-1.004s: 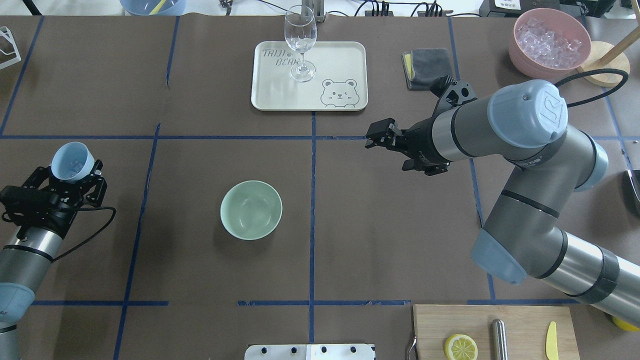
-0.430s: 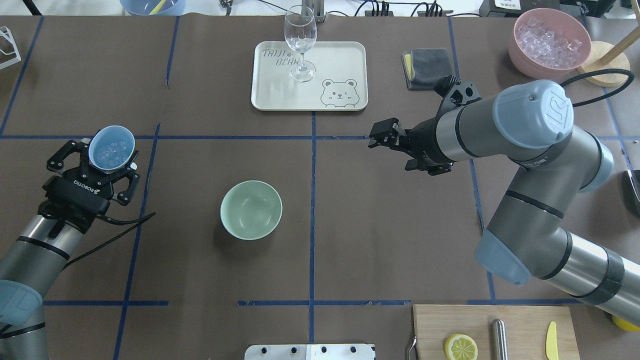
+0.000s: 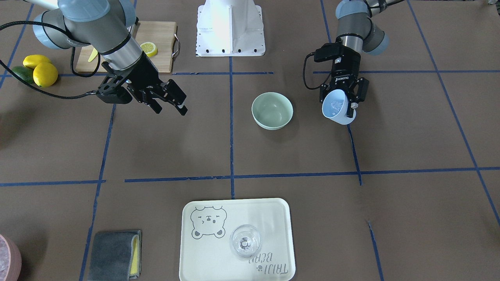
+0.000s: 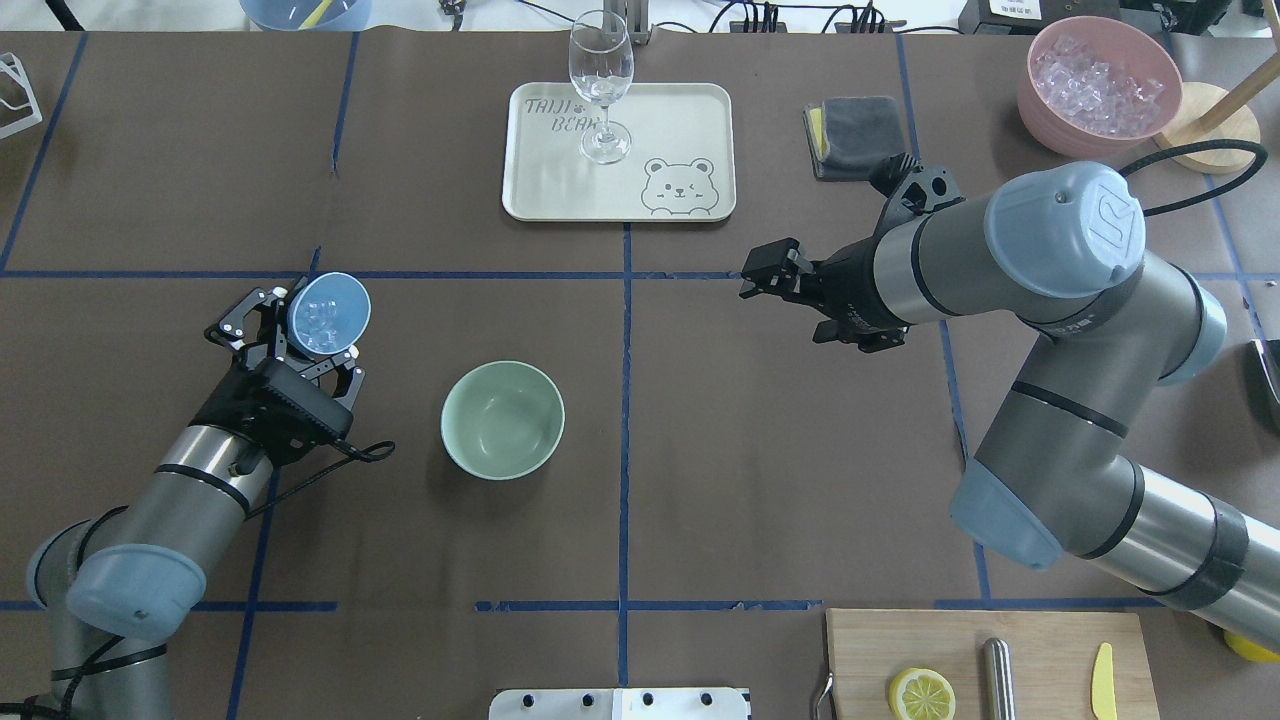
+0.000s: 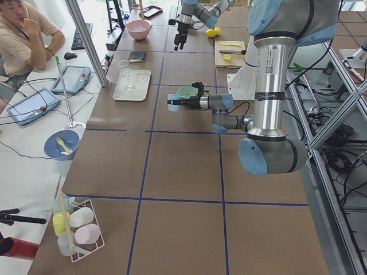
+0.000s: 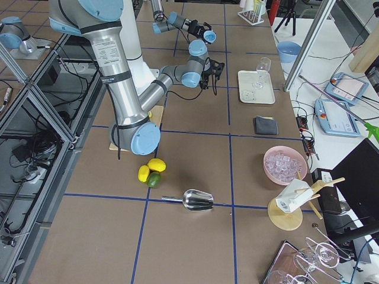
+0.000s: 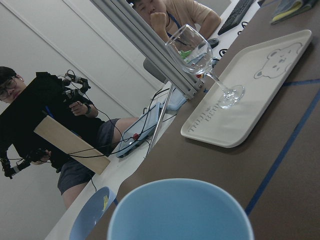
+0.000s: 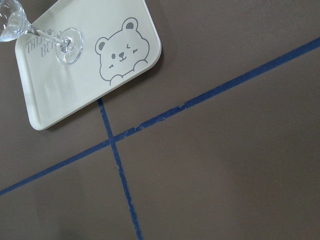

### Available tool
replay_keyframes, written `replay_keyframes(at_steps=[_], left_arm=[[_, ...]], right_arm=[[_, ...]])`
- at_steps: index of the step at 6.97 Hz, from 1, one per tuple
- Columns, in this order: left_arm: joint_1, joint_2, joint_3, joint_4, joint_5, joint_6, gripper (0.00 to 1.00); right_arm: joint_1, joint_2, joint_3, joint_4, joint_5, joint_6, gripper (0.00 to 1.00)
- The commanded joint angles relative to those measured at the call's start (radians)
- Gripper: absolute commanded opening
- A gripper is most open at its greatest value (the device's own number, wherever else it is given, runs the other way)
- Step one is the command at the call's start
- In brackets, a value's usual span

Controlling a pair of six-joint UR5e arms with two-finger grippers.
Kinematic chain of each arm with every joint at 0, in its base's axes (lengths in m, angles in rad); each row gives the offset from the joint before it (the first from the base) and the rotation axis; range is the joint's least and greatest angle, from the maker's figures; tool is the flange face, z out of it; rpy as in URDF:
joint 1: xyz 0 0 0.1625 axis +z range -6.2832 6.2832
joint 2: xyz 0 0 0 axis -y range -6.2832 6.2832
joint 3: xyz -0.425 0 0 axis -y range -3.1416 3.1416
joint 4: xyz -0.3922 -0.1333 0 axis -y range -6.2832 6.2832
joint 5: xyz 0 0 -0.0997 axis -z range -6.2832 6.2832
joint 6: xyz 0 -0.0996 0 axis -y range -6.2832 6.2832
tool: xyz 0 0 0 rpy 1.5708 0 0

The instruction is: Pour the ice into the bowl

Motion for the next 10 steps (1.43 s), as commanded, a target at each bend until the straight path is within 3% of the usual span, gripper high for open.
replay_keyframes(at_steps=[1, 2, 4, 5, 8, 10], left_arm=[[0.033, -0.027, -0.031, 0.221, -0.005, 0.075, 0.0], [0.033, -0.036, -0.097, 0.24, -0.046, 0.261, 0.0], [0.042, -0.064, -0.082, 0.29, -0.06, 0.412, 0.0], [0.049, -0.096, -0.073, 0.411, -0.062, 0.527, 0.0], [0.062, -0.17, -0.097, 0.644, -0.062, 0.536, 0.0], [0.095, -0.258, -0.177, 0.972, -0.062, 0.536, 0.0]], right_arm=[[-0.001, -0.001, -0.003, 0.0, 0.0, 0.007, 1.0], [-0.002, -0.001, -0.004, 0.0, 0.0, 0.009, 1.0], [-0.003, -0.001, -0.003, 0.0, -0.001, 0.009, 1.0], [-0.004, 0.001, -0.004, 0.0, -0.001, 0.009, 1.0], [-0.006, 0.001, -0.004, 0.0, -0.001, 0.01, 1.0], [-0.009, 0.001, -0.004, 0.0, -0.001, 0.013, 1.0]])
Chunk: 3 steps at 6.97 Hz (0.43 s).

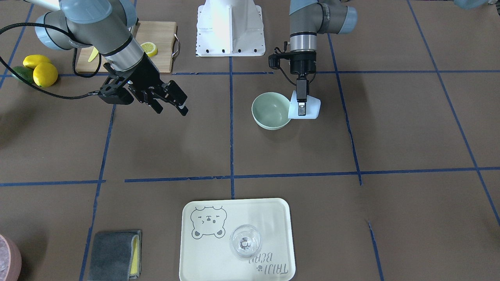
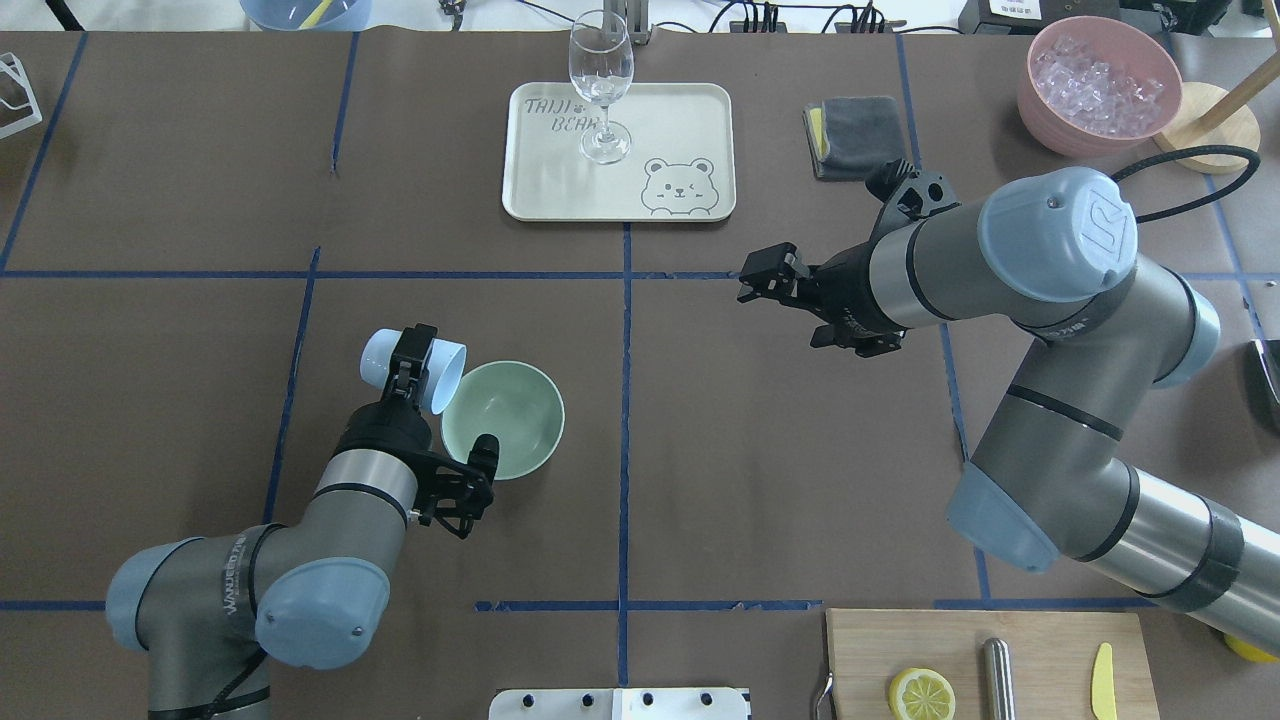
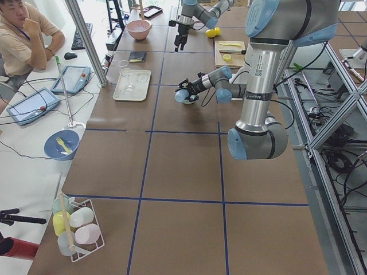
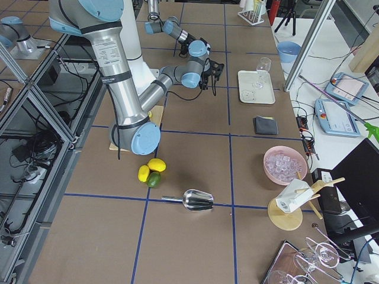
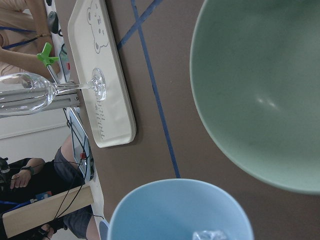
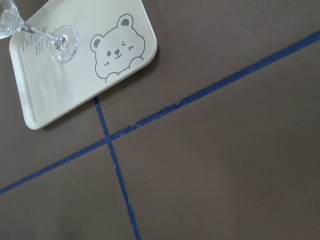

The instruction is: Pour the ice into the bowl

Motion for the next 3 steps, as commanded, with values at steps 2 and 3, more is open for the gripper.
replay_keyframes(at_steps=[2, 3], left_arm=[[0.053, -0.068, -0.042, 0.317, 0.004, -0.001, 0.0], [0.055, -0.091, -0.034, 0.386, 0.004, -0.001, 0.0]], right_arm=[[-0.003, -0.002, -0.005, 0.015, 0.0, 0.027, 1.0], [-0.002, -0.002, -0.009, 0.021, 0.0, 0.029, 1.0]])
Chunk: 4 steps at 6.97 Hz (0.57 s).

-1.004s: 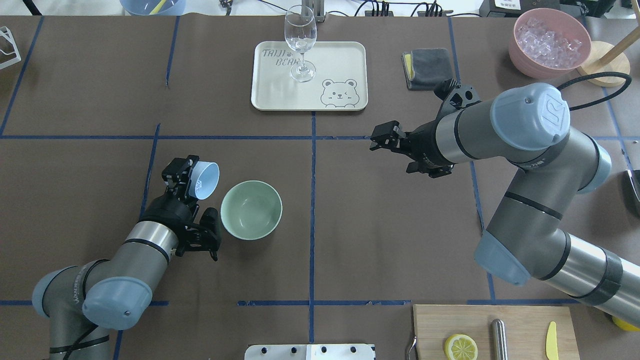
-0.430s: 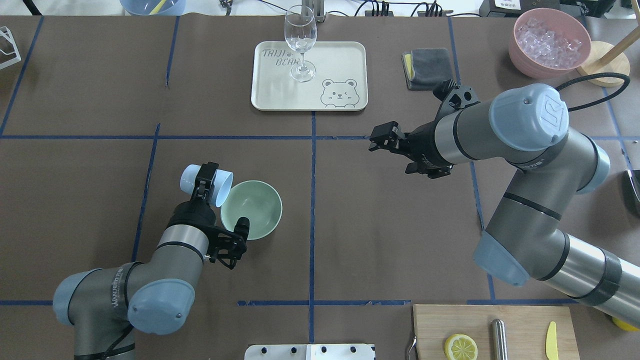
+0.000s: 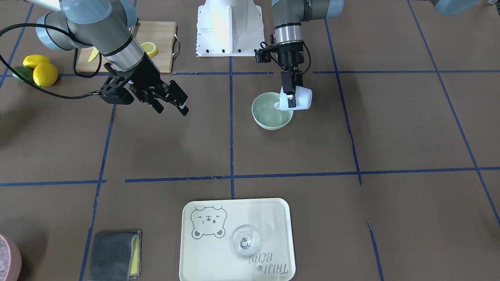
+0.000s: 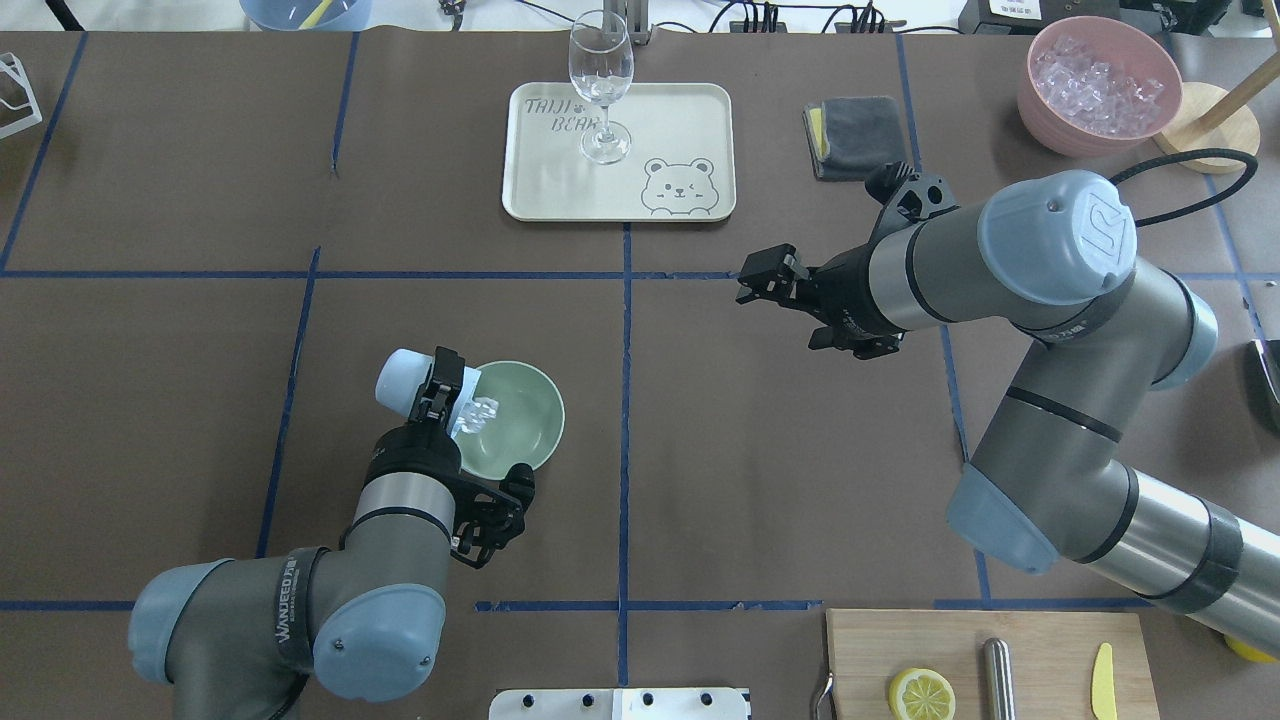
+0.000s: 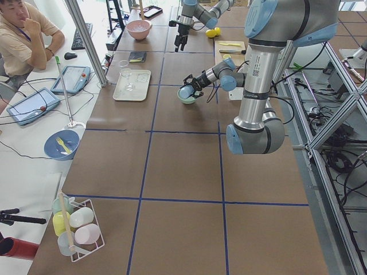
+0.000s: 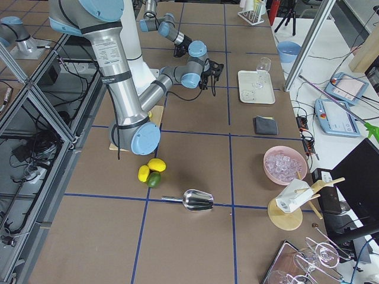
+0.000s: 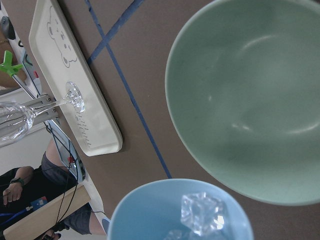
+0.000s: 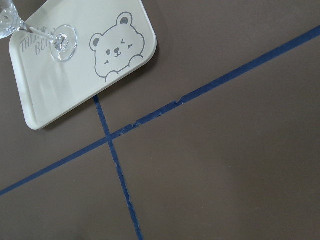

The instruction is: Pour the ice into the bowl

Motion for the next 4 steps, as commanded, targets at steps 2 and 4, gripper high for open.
replay_keyframes(at_steps=[2, 4], left_arm=[[0.009, -0.032, 0.005, 0.134, 0.001, 0.0, 0.0], [0.006, -0.038, -0.006, 0.153, -0.001, -0.002, 0.0]], right_arm=[[-0.001, 0.0, -0.005, 0.007, 0.0, 0.01, 1.0], [-0.001, 0.0, -0.011, 0.007, 0.0, 0.007, 1.0]])
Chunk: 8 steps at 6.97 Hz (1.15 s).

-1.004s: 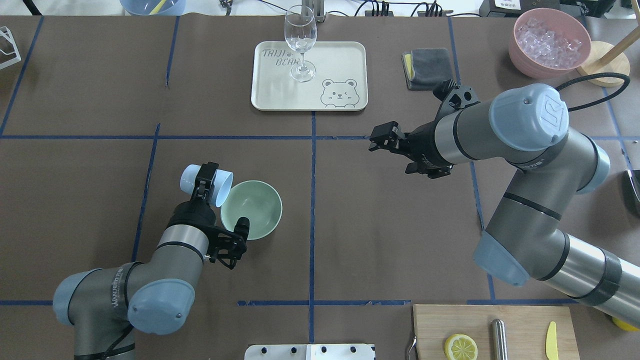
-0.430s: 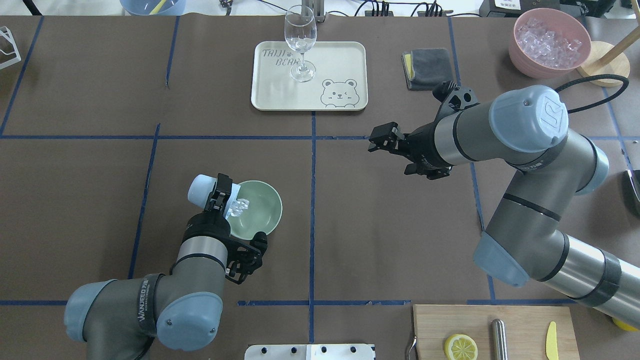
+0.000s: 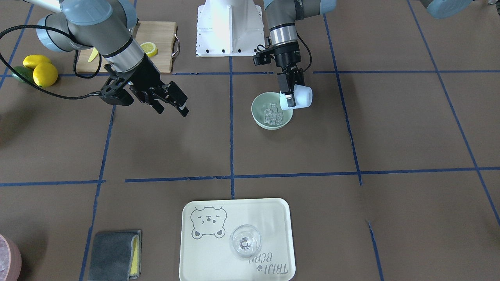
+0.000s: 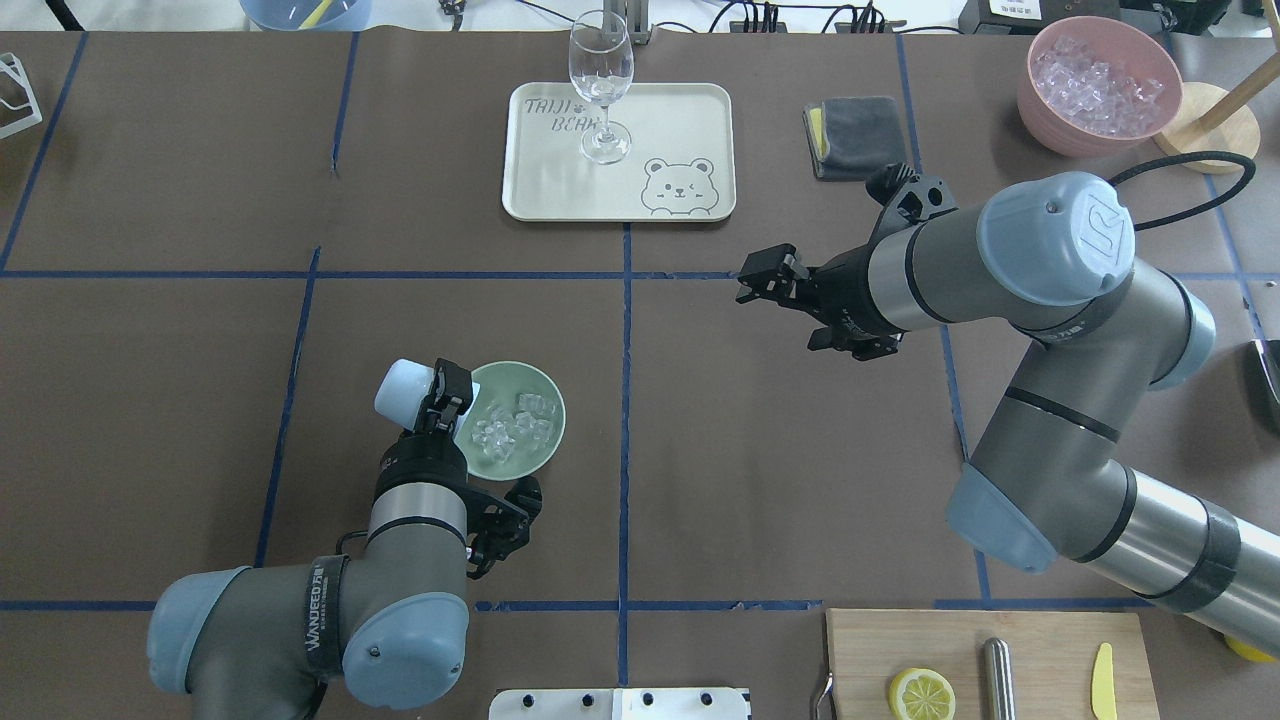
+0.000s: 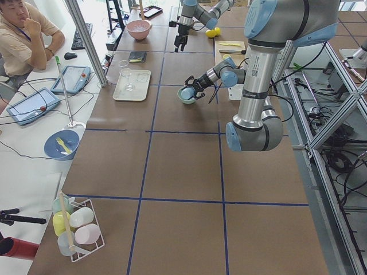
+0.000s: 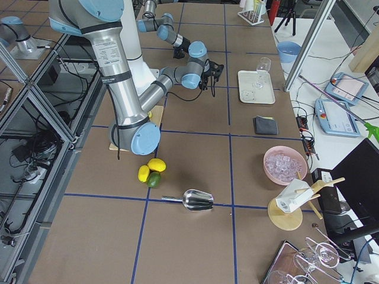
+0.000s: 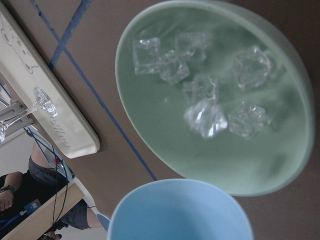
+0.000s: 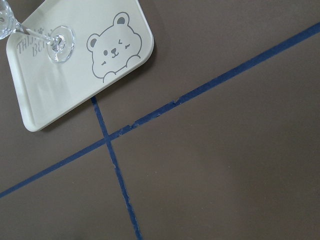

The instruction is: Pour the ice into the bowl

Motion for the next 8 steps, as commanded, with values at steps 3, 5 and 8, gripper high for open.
replay_keyframes(at_steps=[3, 5, 8], left_arm=[[-0.017, 0.006, -0.042, 0.011, -0.081, -0.355, 0.0], [-0.107, 0.057, -0.05, 0.011, -0.264, -0.733, 0.0], [-0.152, 0.085, -0.068, -0.012, -0.305, -1.315, 0.0]], right_arm=[[-0.003, 0.01, -0.005, 0.002, 0.0, -0.002, 1.0], [-0.005, 0.018, -0.005, 0.002, -0.002, -0.003, 1.0], [-0.005, 0.019, -0.002, 0.002, -0.026, -0.006, 1.0]])
